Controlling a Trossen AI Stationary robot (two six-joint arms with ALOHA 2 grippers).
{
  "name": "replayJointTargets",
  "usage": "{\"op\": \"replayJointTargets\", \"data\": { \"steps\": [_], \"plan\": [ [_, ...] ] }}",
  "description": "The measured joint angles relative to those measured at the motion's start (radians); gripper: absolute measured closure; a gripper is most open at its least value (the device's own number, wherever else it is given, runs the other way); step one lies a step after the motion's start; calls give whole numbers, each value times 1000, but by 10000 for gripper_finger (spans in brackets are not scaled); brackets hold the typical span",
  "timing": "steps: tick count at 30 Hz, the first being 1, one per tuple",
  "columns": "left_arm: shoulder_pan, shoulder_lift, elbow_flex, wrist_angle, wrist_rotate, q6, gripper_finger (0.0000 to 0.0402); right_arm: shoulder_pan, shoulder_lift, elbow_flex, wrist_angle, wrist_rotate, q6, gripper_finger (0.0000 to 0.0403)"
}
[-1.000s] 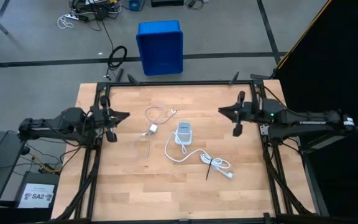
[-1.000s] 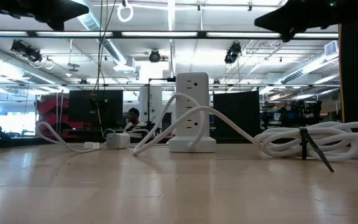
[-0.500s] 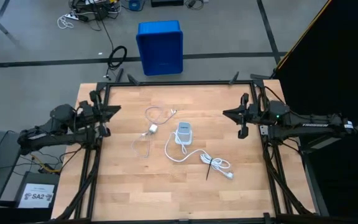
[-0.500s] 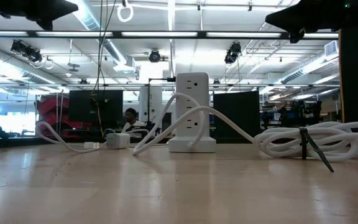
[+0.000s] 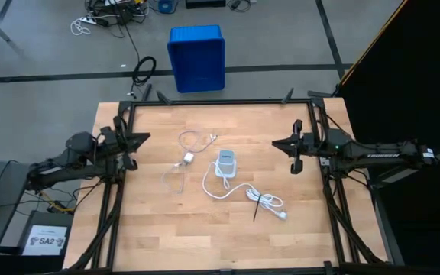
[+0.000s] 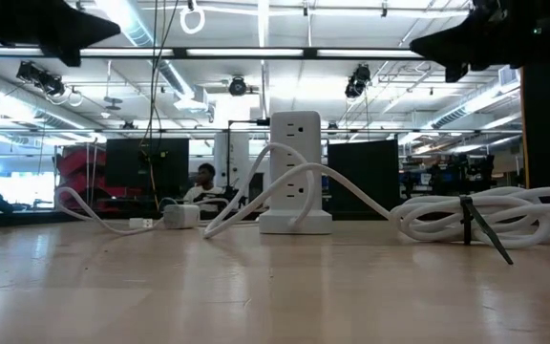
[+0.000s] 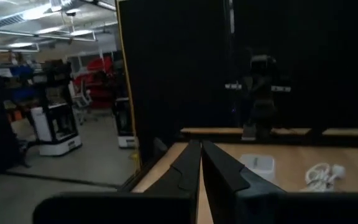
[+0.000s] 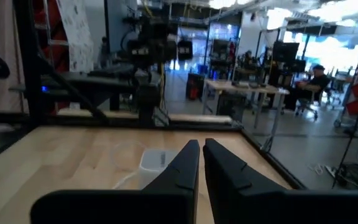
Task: Insert USB
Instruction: Return to Home Position
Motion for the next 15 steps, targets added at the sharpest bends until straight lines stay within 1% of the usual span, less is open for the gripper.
{"op": "replayJointTargets", "data": {
  "steps": [2, 7, 10, 15],
  "plan": [
    [0, 0, -55, 62, 9, -24, 401, 0, 1, -19, 21, -13, 0, 403],
    [0, 0, -176, 159, 11, -71, 401, 0, 1, -58, 66, -20, 6, 403],
    [2, 0, -234, 205, 32, -83, 401, 0, 1, -99, 88, -20, 6, 403],
    [34, 0, -311, 253, 72, -118, 401, 0, 1, -202, 224, -20, -12, 403]
  ]
}}
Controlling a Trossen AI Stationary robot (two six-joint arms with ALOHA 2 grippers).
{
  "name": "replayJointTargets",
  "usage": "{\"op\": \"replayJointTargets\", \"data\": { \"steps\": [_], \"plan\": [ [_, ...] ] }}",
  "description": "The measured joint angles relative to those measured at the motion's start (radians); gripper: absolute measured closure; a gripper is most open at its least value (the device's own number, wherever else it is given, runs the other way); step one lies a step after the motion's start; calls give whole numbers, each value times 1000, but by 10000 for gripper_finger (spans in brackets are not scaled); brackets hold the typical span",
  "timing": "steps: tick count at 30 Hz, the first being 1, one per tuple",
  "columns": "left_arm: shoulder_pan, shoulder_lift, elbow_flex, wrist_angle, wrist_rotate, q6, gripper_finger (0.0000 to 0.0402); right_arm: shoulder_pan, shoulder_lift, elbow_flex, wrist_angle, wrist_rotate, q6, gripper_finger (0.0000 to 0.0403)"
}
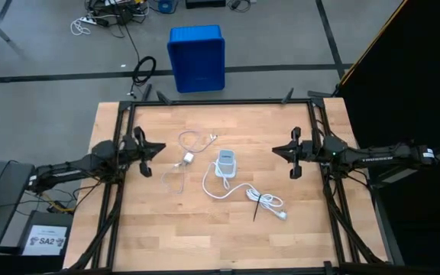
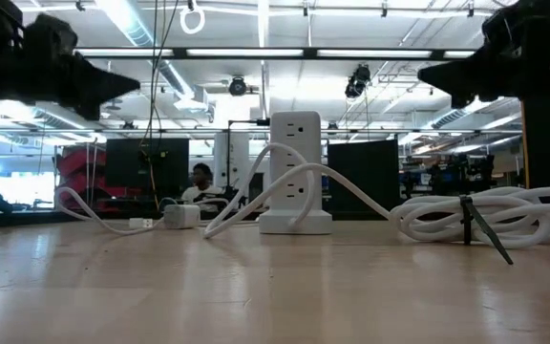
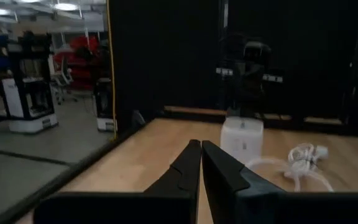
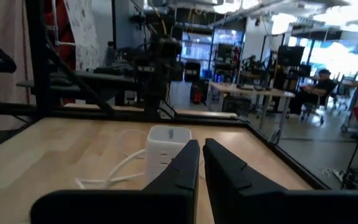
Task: Insert USB
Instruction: Return to Home Position
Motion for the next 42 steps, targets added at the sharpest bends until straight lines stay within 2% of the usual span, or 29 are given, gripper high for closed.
{"op": "replayJointTargets", "data": {
  "steps": [9, 20, 26, 30, 34, 42],
  "plan": [
    [70, 1, -10, -22, 113, 7, 402, -23, 2, -9, -17, -30, -36, 403],
    [85, 1, -10, -1, 114, 64, 402, -55, 2, -9, -25, -30, -6, 403],
    [85, 1, -10, -23, 102, 119, 402, -56, 2, -9, -21, 41, 35, 403],
    [85, 1, -10, -51, 101, 115, 402, -56, -11, 2, -29, 51, 36, 402],
    [85, 1, -11, -51, 101, 78, 402, -55, -68, 10, -52, 24, -4, 403],
    [85, 1, -11, -53, 101, 41, 402, -79, -305, 11, -297, 33, -49, 403]
  ]
}}
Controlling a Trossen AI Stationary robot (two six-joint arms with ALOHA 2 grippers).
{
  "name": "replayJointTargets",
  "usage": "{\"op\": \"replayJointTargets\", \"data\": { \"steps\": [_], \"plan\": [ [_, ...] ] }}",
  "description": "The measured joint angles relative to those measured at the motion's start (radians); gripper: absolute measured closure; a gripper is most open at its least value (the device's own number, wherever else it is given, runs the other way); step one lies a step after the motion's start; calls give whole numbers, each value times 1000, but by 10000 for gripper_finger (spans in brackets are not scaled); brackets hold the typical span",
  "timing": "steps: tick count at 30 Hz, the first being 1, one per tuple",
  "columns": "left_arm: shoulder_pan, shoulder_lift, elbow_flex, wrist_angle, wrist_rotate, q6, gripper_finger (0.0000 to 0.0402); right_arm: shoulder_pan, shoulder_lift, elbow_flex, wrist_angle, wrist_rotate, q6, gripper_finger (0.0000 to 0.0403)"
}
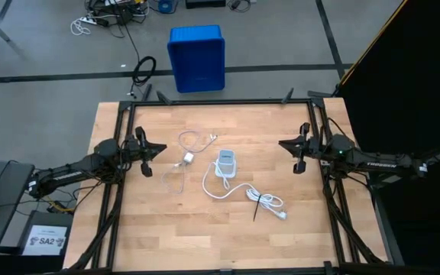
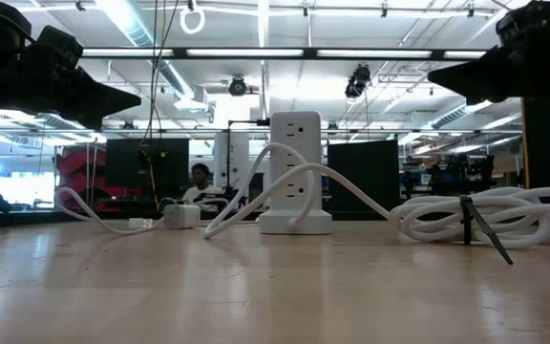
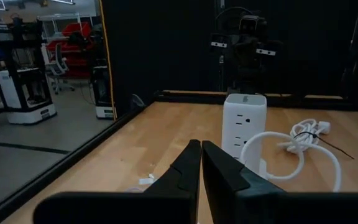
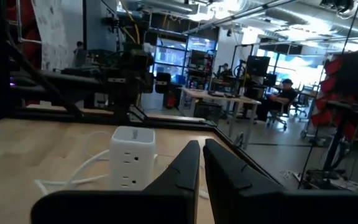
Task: Insert USB
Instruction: Return to Home Position
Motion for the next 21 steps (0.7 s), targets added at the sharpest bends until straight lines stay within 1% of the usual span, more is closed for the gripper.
{"op": "replayJointTargets", "data": {
  "steps": [5, 6, 10, 12, 15, 19, 21],
  "plan": [
    [0, 0, 0, 7, 0, 0, 402, -1, -174, 0, -186, -28, 0, 403],
    [0, 0, 0, 7, 0, 0, 402, -1, -188, -1, -206, -37, 1, 403],
    [0, 2, 0, 5, 0, 0, 402, -1, -166, -3, -240, -59, 3, 403],
    [0, 3, 0, -1, 1, 1, 402, -1, -166, -4, -270, -52, 6, 403],
    [0, 4, 0, -6, 1, 2, 402, -2, -167, -15, -267, -50, 26, 403],
    [0, 5, 0, -10, 1, 3, 402, -4, -154, -19, -281, -14, 84, 402],
    [0, 5, 0, -11, 1, 3, 402, -6, -146, -19, -281, -14, 74, 400]
  ]
}}
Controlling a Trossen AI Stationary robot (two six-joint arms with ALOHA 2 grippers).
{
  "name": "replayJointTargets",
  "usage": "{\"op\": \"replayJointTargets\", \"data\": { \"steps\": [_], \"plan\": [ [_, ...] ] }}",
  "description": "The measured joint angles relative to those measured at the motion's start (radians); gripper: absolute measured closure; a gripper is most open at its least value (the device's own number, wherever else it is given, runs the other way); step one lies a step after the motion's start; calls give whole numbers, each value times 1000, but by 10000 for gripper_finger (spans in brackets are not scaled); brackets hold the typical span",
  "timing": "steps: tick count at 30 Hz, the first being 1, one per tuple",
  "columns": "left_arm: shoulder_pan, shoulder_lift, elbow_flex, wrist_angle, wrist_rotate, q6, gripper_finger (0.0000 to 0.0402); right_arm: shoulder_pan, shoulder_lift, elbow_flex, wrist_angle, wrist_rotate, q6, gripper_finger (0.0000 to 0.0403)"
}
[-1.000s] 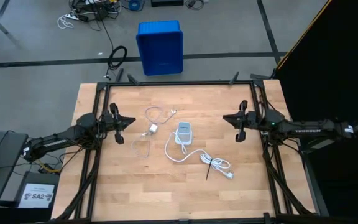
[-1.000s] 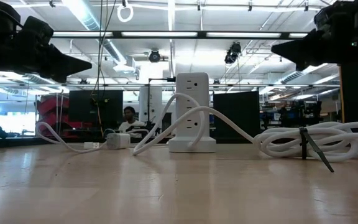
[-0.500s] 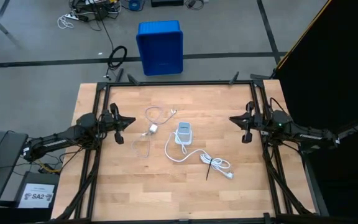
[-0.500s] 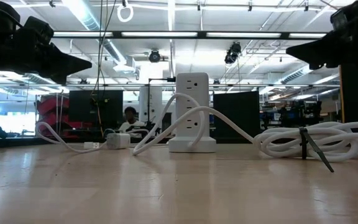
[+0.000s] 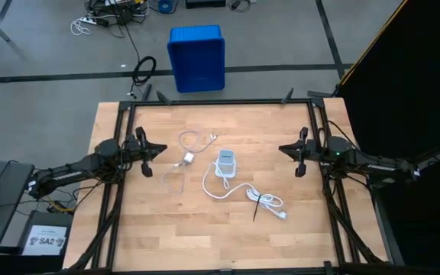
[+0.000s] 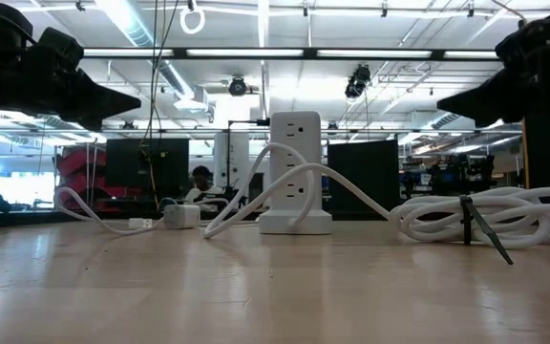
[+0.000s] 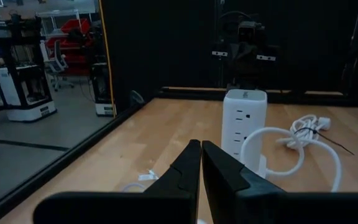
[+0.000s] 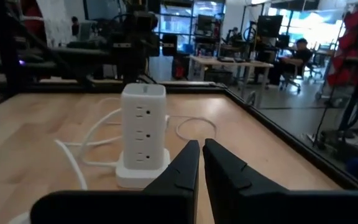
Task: Insert USB
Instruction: Return to Home Position
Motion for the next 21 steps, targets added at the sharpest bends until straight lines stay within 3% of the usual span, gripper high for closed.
{"op": "replayJointTargets", "data": {
  "steps": [21],
  "plan": [
    [0, 0, 0, 19, 0, -3, 402, -2, 8, -1, 10, -1, -37, 402]
  ]
}}
